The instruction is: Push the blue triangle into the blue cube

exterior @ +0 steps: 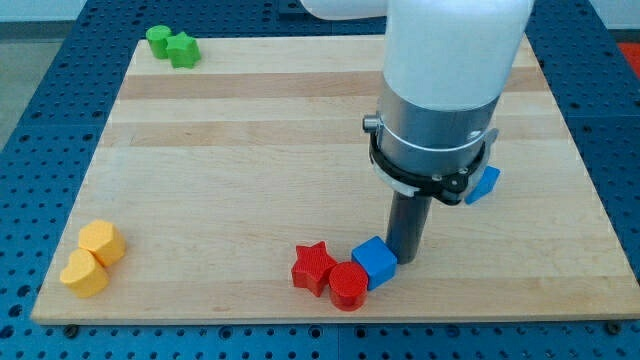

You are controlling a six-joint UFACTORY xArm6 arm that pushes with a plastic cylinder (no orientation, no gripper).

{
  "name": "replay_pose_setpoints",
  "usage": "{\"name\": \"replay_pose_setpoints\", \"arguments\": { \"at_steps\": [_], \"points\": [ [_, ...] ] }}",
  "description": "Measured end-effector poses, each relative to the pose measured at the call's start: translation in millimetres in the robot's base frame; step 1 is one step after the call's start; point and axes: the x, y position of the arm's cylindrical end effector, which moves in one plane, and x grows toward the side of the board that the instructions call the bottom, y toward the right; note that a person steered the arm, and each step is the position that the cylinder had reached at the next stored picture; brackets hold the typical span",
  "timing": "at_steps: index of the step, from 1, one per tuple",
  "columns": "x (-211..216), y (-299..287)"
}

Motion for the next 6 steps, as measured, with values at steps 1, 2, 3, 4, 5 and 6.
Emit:
{"name": "replay_pose_setpoints", "arguments": {
  "at_steps": [1, 2, 3, 4, 5, 6],
  "points": [
    [0.0, 49.8],
    [-17.1, 122.5],
    [-50.7, 143.0],
    [-97.0, 142.6],
    [-109.1, 132.1],
    [-91.8, 99.7]
  ]
}}
